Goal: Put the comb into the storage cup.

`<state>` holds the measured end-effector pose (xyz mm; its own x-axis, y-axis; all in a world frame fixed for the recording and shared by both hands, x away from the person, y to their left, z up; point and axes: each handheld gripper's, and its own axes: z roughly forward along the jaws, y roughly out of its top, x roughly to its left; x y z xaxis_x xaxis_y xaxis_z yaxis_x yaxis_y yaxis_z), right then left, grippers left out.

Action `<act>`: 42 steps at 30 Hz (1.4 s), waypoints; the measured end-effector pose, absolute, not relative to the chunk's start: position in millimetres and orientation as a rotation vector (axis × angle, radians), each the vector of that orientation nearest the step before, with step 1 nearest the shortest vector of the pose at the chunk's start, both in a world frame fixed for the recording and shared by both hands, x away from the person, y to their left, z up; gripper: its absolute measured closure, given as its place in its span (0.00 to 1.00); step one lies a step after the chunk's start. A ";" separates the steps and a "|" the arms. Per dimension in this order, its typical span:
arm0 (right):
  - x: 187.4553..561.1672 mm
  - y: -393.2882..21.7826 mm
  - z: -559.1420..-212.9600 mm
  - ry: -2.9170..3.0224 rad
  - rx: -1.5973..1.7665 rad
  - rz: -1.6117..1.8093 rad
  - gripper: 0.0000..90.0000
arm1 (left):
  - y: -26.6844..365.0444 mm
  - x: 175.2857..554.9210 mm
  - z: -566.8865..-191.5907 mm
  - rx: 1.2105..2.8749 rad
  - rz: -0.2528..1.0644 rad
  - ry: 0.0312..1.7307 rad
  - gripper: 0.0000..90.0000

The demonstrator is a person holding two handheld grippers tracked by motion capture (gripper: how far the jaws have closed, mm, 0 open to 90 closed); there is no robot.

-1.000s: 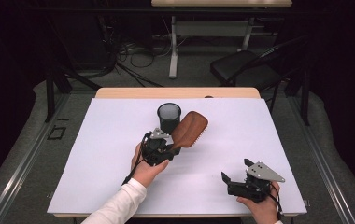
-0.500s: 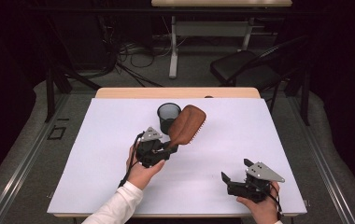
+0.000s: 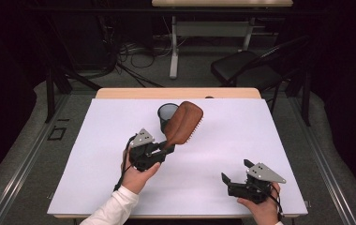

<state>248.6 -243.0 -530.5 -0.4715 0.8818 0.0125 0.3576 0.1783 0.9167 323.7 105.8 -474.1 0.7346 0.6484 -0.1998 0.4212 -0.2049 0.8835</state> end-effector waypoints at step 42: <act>266.3 -238.3 -487.6 1.958 1.168 1.375 0.05 | 120.8 318.4 -465.0 1.735 0.278 0.810 0.80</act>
